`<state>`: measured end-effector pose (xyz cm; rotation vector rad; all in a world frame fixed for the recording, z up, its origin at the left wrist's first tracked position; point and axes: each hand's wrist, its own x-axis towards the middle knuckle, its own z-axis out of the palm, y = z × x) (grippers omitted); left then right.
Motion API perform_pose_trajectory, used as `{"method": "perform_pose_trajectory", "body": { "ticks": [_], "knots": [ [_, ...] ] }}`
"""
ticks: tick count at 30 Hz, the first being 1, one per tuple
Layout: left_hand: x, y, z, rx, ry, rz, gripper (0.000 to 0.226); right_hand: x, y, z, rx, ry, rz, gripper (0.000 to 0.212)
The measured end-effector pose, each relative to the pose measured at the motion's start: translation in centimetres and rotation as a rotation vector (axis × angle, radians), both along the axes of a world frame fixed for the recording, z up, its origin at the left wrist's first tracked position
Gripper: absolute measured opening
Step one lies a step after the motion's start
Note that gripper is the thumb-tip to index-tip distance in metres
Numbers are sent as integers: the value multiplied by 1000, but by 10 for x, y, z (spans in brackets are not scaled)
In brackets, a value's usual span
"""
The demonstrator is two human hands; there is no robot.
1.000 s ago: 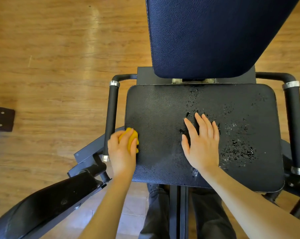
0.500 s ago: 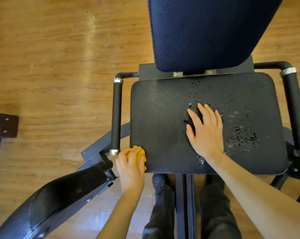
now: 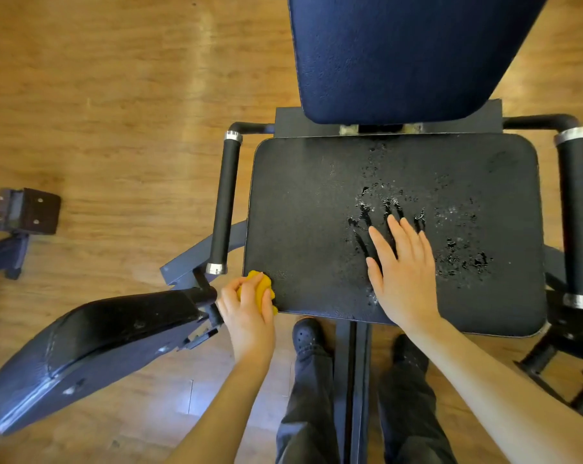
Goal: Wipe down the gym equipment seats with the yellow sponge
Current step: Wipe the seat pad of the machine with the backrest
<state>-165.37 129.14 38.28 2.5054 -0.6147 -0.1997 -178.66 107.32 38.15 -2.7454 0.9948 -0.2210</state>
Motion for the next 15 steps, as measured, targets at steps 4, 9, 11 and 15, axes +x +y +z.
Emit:
{"method": "perform_pose_trajectory", "body": {
  "ticks": [4,9,11,15],
  "knots": [
    [20,-18,-5,-49,27,-3,32,-3,0,-1,3,3,10,48],
    [29,-57,6,6,-105,37,39,-4,0,-2,-4,-10,16,47],
    [18,-50,5,56,-148,70,38,-4,-1,-2,-2,-3,17,47],
    [-19,-14,-6,76,-124,85,37,-4,0,-1,-3,13,10,47]
  ]
}}
